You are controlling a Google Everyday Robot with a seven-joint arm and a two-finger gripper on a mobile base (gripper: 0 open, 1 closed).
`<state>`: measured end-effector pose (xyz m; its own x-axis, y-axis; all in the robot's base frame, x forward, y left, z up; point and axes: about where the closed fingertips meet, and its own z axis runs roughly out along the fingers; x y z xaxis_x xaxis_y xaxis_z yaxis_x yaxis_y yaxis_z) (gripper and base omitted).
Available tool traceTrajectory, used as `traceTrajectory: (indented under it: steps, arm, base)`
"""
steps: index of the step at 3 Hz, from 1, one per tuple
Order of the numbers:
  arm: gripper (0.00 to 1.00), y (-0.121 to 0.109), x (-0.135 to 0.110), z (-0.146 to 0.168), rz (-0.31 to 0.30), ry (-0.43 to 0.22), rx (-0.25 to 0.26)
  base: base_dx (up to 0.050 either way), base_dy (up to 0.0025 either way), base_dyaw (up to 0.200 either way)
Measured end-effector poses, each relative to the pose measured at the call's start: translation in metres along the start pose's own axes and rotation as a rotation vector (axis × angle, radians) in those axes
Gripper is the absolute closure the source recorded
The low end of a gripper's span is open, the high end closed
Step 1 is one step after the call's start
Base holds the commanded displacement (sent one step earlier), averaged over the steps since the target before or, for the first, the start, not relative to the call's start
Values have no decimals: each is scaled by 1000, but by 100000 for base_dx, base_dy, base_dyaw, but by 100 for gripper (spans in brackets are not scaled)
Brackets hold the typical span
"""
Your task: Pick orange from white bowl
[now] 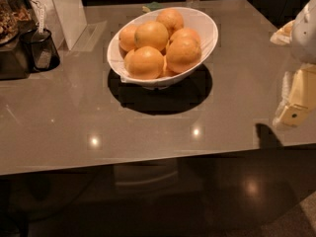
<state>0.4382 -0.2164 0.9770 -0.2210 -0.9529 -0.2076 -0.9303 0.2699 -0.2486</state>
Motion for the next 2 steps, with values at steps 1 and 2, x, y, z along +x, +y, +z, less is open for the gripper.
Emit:
traceTrajectory:
  steps: [1,2]
  arm:
    - [0,0,-1,-3,1,-10,11]
    - [0,-14,-27,0,-42,-68,-17]
  base:
    - [0,0,0]
    - [0,0,0]
